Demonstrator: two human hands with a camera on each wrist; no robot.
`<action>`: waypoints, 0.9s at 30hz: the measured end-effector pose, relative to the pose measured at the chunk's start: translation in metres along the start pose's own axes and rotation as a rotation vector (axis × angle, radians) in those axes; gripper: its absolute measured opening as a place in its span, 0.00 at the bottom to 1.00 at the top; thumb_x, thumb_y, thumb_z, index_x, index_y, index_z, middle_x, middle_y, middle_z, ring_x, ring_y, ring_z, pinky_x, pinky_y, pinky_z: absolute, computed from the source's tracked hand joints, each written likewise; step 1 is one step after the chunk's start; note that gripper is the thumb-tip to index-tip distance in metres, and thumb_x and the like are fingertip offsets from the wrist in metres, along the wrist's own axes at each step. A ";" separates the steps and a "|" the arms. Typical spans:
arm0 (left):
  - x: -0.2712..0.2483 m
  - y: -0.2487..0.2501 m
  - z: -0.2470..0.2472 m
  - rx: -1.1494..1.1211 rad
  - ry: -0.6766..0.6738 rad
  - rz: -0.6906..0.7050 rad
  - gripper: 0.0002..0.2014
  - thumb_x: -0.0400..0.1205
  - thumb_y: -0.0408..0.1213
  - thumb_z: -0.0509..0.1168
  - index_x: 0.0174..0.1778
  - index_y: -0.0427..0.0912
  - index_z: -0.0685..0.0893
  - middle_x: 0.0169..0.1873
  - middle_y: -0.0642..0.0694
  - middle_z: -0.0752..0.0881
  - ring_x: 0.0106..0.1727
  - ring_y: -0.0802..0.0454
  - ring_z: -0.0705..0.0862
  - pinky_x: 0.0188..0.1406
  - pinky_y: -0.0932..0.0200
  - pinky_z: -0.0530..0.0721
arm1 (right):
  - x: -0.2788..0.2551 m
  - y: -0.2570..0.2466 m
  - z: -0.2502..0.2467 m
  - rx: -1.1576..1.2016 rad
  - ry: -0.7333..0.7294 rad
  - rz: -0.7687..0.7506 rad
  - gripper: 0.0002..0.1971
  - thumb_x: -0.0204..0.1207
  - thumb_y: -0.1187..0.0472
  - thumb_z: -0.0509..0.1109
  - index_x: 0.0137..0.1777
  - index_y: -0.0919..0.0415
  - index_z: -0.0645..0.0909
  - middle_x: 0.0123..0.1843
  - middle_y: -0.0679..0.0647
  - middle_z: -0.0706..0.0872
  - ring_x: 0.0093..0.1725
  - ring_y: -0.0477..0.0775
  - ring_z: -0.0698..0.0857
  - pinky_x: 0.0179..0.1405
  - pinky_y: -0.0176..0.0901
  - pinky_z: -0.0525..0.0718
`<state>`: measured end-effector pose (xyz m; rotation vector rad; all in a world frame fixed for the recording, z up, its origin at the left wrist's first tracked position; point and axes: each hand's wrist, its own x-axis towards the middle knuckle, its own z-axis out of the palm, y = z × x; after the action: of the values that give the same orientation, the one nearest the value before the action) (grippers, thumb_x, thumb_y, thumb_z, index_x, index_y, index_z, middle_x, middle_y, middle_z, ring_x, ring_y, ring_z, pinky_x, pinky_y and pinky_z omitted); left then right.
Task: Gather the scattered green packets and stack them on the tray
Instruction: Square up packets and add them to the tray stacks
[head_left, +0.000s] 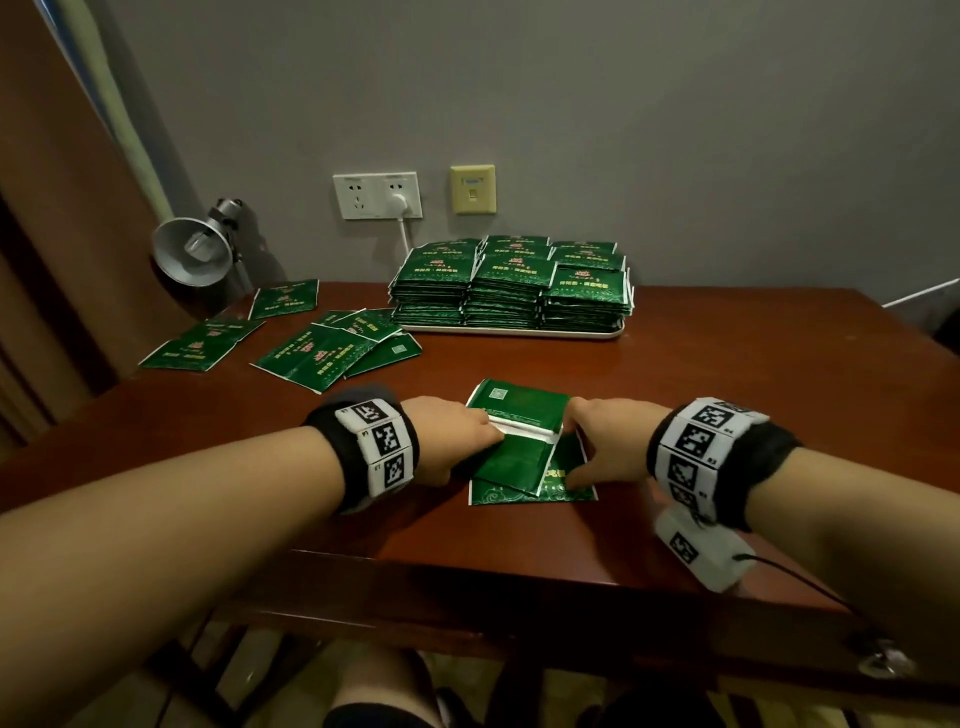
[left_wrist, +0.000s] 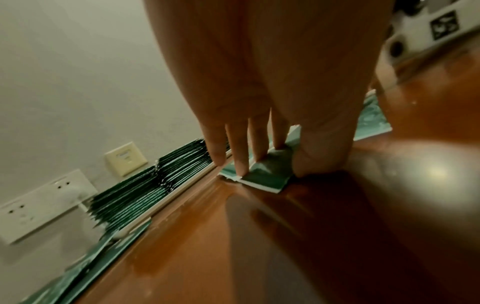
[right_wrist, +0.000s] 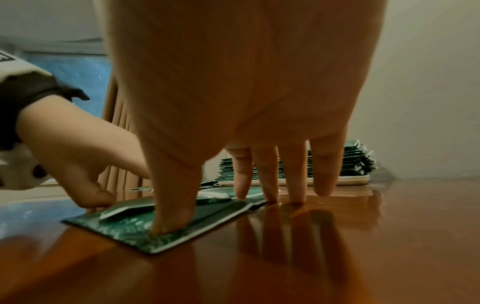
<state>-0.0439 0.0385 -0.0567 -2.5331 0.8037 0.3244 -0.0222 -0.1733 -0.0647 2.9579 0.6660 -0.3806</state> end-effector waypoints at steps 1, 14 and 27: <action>0.001 0.001 0.001 0.049 0.018 0.007 0.26 0.76 0.34 0.68 0.71 0.44 0.71 0.60 0.44 0.79 0.58 0.42 0.82 0.49 0.44 0.85 | 0.000 0.000 0.000 0.000 -0.007 0.001 0.36 0.66 0.36 0.77 0.67 0.55 0.70 0.56 0.52 0.83 0.52 0.56 0.83 0.51 0.52 0.85; -0.020 -0.031 0.002 -0.582 0.195 -0.490 0.09 0.74 0.35 0.61 0.48 0.49 0.81 0.42 0.49 0.84 0.45 0.50 0.83 0.42 0.52 0.87 | 0.006 -0.017 -0.003 0.023 -0.091 -0.054 0.51 0.65 0.31 0.75 0.81 0.56 0.60 0.76 0.52 0.74 0.70 0.56 0.78 0.67 0.51 0.80; -0.016 -0.006 0.030 -0.504 0.058 -0.300 0.41 0.74 0.60 0.71 0.80 0.50 0.62 0.69 0.48 0.72 0.70 0.48 0.71 0.69 0.47 0.76 | 0.025 -0.023 -0.016 -0.106 -0.179 -0.031 0.66 0.59 0.29 0.77 0.87 0.55 0.40 0.86 0.54 0.56 0.83 0.59 0.60 0.78 0.55 0.64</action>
<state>-0.0556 0.0655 -0.0746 -3.0923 0.3789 0.3929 -0.0065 -0.1403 -0.0565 2.7752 0.6879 -0.5848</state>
